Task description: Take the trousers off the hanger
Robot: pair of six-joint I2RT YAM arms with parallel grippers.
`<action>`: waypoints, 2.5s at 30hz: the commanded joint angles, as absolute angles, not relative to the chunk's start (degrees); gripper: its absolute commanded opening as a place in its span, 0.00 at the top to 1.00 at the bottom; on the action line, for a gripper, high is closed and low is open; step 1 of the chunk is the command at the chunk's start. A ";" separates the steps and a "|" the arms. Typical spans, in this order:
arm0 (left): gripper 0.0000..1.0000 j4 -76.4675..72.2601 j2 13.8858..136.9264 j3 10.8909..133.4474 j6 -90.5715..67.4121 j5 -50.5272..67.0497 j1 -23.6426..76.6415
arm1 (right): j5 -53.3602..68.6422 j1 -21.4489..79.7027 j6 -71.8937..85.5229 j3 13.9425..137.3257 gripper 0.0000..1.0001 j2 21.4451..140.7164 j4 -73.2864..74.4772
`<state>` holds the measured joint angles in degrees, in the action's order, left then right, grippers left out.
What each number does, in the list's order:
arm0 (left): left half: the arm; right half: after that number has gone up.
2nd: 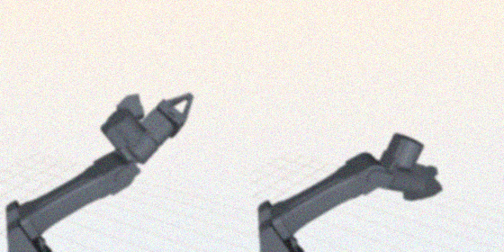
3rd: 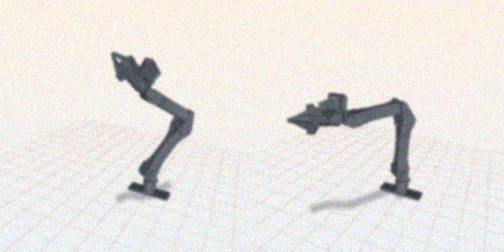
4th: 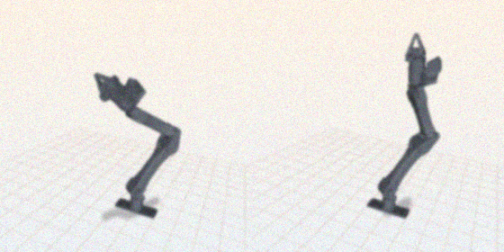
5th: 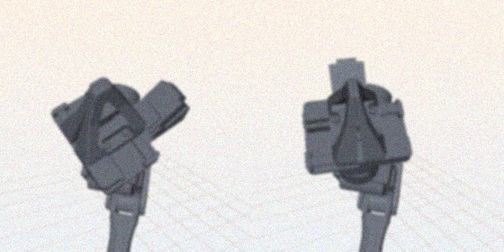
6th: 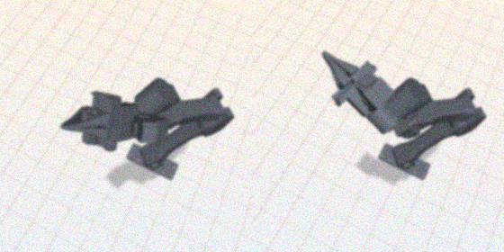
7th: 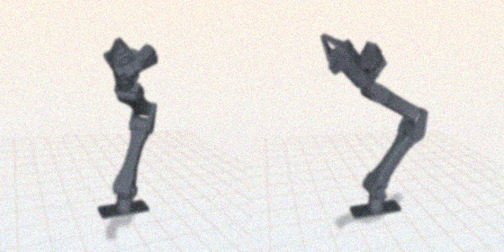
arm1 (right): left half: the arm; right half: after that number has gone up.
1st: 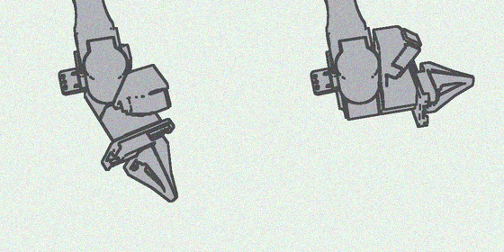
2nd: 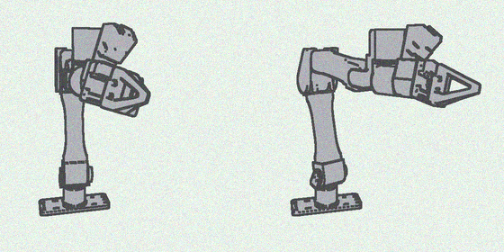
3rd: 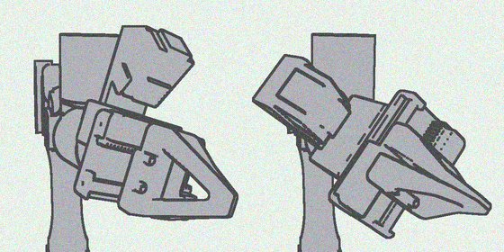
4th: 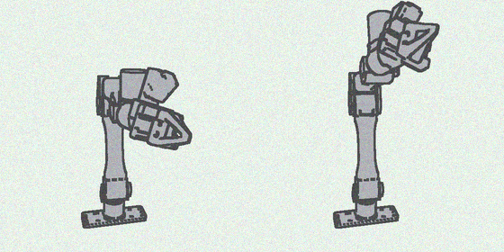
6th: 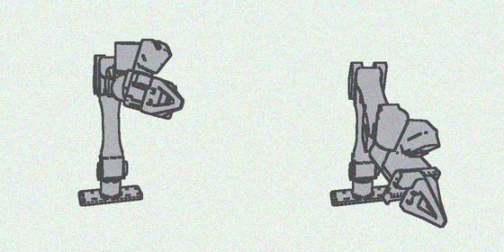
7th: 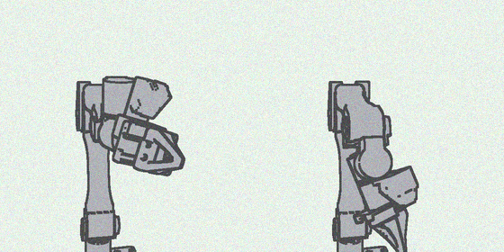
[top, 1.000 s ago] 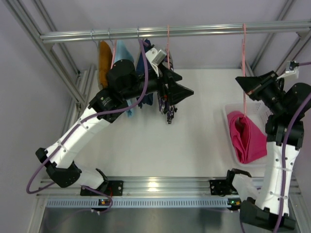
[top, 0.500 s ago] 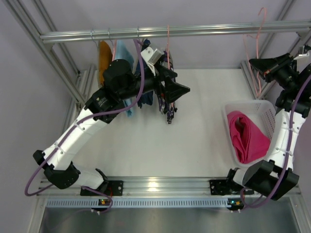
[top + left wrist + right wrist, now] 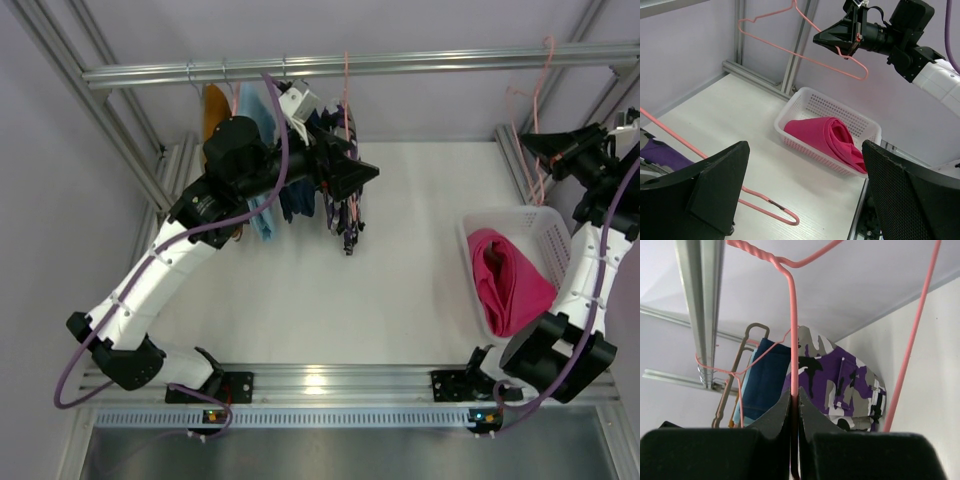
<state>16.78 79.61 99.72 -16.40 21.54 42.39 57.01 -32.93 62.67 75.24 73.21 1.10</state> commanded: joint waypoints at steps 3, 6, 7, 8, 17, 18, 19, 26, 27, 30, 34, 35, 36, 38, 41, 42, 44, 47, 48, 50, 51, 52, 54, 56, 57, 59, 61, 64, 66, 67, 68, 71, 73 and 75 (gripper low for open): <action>0.01 14.77 77.70 98.88 -18.72 21.71 41.22 | 59.68 -34.10 58.46 74.53 0.93 73.74 3.07; 0.01 14.33 77.61 98.44 -21.26 22.50 39.47 | 60.38 -34.80 56.61 74.27 0.72 73.57 5.44; 0.01 14.07 77.52 98.35 -21.97 22.85 38.77 | 60.47 -35.24 55.99 74.27 0.65 73.48 6.23; 0.01 13.63 77.43 98.00 -23.28 23.03 37.45 | 60.73 -35.42 55.38 74.35 0.52 73.39 7.02; 0.01 10.37 75.50 97.21 -28.65 25.66 30.85 | 62.66 -43.05 48.96 80.05 0.01 67.50 15.20; 0.01 9.59 75.15 97.03 -28.91 26.01 30.68 | 62.93 -45.59 48.17 80.85 0.00 66.63 15.47; 0.01 9.06 74.62 96.86 -29.26 26.36 30.41 | 63.28 -46.92 47.64 81.90 0.01 66.10 15.99; 0.01 7.56 71.64 96.77 -30.32 28.04 24.97 | 67.40 -52.03 39.03 95.16 0.01 63.54 18.11; 0.01 7.47 70.85 96.85 -30.24 28.04 24.35 | 68.11 -51.77 41.63 95.62 0.01 63.02 14.80; 0.01 6.68 69.35 96.94 -30.85 28.04 21.46 | 69.70 -46.71 51.49 93.52 0.00 61.61 4.26; 0.01 6.07 67.94 96.42 -32.87 27.42 16.01 | 59.90 -26.85 46.16 92.82 0.00 61.52 10.80; 0.01 6.06 67.59 96.24 -33.13 27.33 15.39 | 57.68 -22.46 45.45 91.33 0.01 61.70 10.98; 0.01 6.06 67.07 96.15 -33.48 26.99 14.77 | 55.31 -13.89 44.92 90.54 0.02 62.22 10.99; 0.01 5.63 66.27 95.54 -34.98 27.25 12.93 | 50.02 -2.01 45.70 88.34 0.04 64.58 9.32; 0.01 5.71 65.92 95.10 -35.77 27.68 11.34 | 44.57 7.53 50.68 83.71 0.10 67.05 3.04; 0.01 5.89 65.66 95.10 -35.68 27.60 10.99 | 43.34 11.56 52.97 81.67 0.13 67.67 -0.49; 0.01 5.98 65.57 95.27 -35.77 27.68 10.11 | 41.31 14.84 58.33 77.98 0.21 70.12 -8.57; 0.01 6.24 65.48 95.45 -35.51 27.95 9.67 | 41.40 19.33 61.68 76.91 0.26 73.38 -11.59; 0.01 6.24 65.39 95.36 -35.42 27.95 9.58 | 41.14 20.90 62.48 76.38 0.27 74.78 -14.47; 0.01 6.33 65.39 94.92 -35.51 27.95 9.49 | 40.52 22.14 62.93 75.94 0.28 76.80 -15.90; 0.01 6.24 65.48 94.57 -35.59 27.95 9.41 | 40.43 23.19 63.28 75.68 0.28 77.51 -17.30; 0.01 5.98 65.39 94.40 -35.77 28.04 9.32 | 40.43 23.64 63.98 75.33 0.28 78.13 -18.79; 0.01 5.80 65.65 94.31 -35.95 28.04 9.32 | 40.52 24.34 65.74 74.88 0.29 80.24 -20.47; 0.01 5.54 66.00 94.39 -36.12 28.21 9.23 | 41.04 24.52 68.37 74.36 0.31 82.25 -23.45; 0.01 5.54 66.09 94.39 -36.12 28.30 9.23 | 41.39 24.52 69.07 74.36 0.32 82.96 -24.60; 0.01 5.36 66.44 94.39 -36.30 28.56 9.23 | 42.36 24.61 71.09 74.36 0.36 84.72 -28.11; 0.01 5.45 66.62 94.48 -36.21 28.56 9.23 | 43.06 24.96 72.94 74.09 0.37 85.69 -33.19; 0.01 5.89 67.06 94.66 -35.95 28.65 9.23 | 43.42 25.49 76.28 73.39 0.39 87.45 -37.86; 0.01 5.89 67.32 94.92 -35.86 28.65 9.23 | 43.50 25.66 77.34 72.69 0.40 87.89 -39.72; 0.01 5.89 67.32 95.10 -35.95 28.65 9.23 | 43.68 25.84 77.78 72.16 0.44 88.06 -40.34; 0.01 5.89 67.41 95.01 -35.95 28.65 9.23 | 43.68 25.93 78.39 71.81 0.46 87.98 -41.21; 0.01 5.63 67.50 94.57 -36.21 28.48 9.23 | 43.86 26.19 79.62 71.02 0.60 87.37 -42.71; 0.01 5.45 67.67 94.31 -36.56 28.39 9.23 | 44.03 26.02 79.80 70.93 0.69 86.84 -42.98; 0.02 5.27 67.76 94.31 -36.74 28.30 9.23 | 43.95 26.01 79.81 70.75 0.88 85.61 -42.28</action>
